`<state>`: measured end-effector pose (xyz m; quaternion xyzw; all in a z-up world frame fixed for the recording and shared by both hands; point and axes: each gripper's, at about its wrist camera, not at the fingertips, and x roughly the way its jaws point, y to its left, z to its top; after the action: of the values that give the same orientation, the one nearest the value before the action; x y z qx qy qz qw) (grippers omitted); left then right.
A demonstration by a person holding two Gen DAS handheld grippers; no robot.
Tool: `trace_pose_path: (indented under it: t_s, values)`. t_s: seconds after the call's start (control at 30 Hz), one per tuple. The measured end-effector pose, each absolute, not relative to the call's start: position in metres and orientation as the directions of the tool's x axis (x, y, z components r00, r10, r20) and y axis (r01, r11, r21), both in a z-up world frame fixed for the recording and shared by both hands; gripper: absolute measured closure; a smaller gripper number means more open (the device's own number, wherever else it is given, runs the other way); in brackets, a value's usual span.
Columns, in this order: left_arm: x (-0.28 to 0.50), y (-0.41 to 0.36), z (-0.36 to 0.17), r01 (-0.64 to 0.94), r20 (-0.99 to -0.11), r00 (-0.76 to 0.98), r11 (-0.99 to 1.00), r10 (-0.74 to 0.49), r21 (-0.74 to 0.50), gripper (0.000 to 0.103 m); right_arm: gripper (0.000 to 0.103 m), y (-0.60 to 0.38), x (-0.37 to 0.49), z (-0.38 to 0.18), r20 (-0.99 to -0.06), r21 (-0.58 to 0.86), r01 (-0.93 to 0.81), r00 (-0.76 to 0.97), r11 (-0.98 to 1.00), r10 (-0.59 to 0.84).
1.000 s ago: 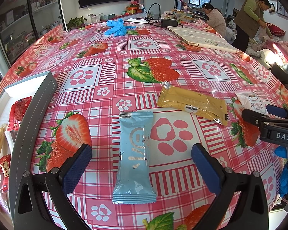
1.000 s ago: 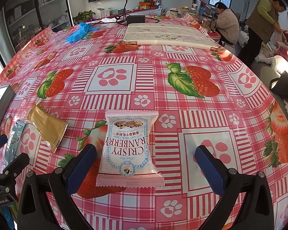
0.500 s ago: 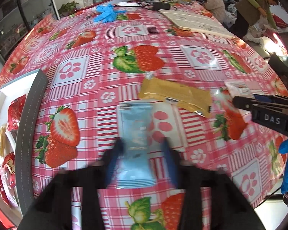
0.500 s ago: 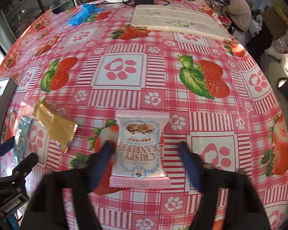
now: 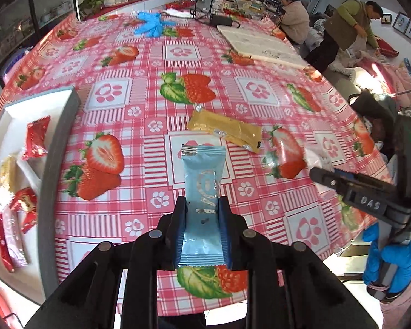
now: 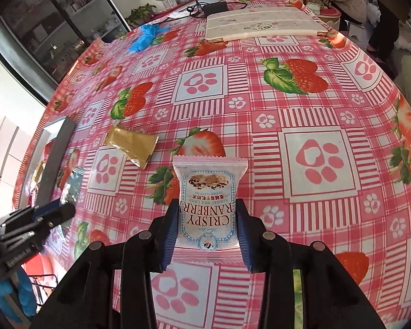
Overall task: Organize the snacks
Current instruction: 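Carry light blue packet with left tool while right tool carries Crispy Cranberry packet to tray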
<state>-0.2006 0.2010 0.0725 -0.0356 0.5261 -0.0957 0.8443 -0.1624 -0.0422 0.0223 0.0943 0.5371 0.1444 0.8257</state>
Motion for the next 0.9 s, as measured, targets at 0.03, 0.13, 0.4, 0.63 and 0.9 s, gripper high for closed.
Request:
trace_pose_path:
  t_s: [0.03,0.13,0.4,0.63,0.9]
  values:
    - [-0.202,0.203,0.080,0.129,-0.877,0.436,0.979,-0.202,-0.161,0.078,0.063,-0.042,-0.164,0.023,-0.858,0.313,-0.141,0.382,0.939,0.344]
    - [-0.207,0.211,0.108,0.148,-0.859,0.462,0.974,-0.222,-0.173,0.078,0.063,-0.038,-0.169,0.027,-0.854,0.314,-0.157,0.384,0.936,0.350]
    - [-0.211,0.250,0.196,0.177,-0.801,0.551,0.971,-0.234,-0.162,0.078,0.063,-0.022,-0.172,0.053,-0.828,0.338,-0.205,0.399,0.919,0.394]
    - [-0.222,0.298,0.265,0.149,-0.747,0.646,0.986,-0.157,-0.079,0.078,0.063,0.010,-0.167,0.100,-0.783,0.361,-0.286,0.425,0.888,0.455]
    - [-0.232,0.341,0.269,0.117,-0.758,0.639,0.990,-0.132,-0.074,0.078,0.063,0.071,-0.158,0.151,-0.731,0.389,-0.409,0.407,0.825,0.547]
